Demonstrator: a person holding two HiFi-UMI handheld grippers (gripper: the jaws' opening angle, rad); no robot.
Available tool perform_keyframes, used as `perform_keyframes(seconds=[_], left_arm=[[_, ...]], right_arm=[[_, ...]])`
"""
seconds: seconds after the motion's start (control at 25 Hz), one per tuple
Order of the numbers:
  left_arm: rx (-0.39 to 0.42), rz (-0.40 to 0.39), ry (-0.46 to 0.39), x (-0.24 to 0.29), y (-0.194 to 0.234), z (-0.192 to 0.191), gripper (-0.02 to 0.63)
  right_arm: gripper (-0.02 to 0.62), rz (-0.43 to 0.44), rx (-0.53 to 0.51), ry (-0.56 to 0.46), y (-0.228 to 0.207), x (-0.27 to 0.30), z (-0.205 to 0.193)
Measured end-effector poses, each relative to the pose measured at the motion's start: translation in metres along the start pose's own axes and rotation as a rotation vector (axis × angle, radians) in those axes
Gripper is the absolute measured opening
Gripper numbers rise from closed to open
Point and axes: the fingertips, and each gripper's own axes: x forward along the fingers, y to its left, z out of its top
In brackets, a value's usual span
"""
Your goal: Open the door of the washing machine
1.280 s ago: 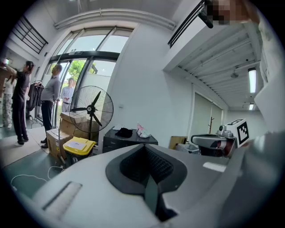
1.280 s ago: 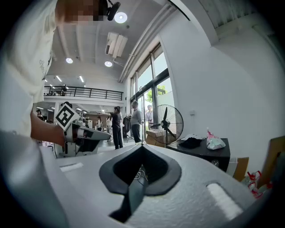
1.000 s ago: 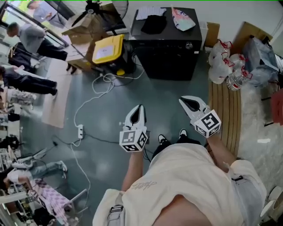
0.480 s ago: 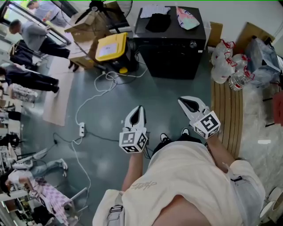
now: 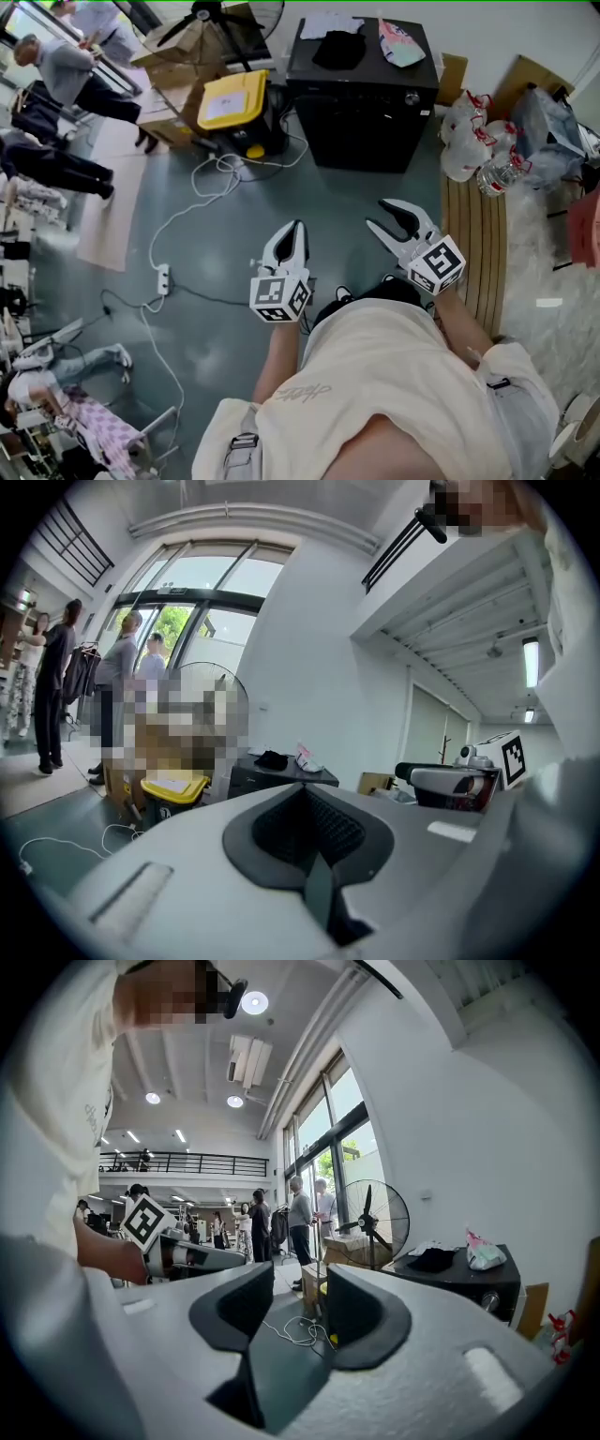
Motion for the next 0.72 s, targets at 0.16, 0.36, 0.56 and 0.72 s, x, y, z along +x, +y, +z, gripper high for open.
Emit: perform_keyframes(seconds=[0.16,0.36,0.56,0.72], left_arm=[[-0.017,0.017,-0.002,-0.008,0.022,-0.004,0.017],[-0.036,0.033,0.011,-0.024,0.046,-0.015,0.017],[-0.045,0.030,0.013,-0.016,0.057,-0.016,0.017],[-0.039,0.025,0.011,-0.007,0.062,-0.012,0.017]], right_arm=[[0.175,-0.016,-0.010,0.017,0.007,0.014,-0.004],[0.175,-0.028,-0.029,0.029,0.017,0.029,-0.006],[0.175,-0.048,-0.029,0.065,0.011,0.038,-0.014],[0.175,-0.048,0.008,0.087,-0.001,0.050,-0.025]])
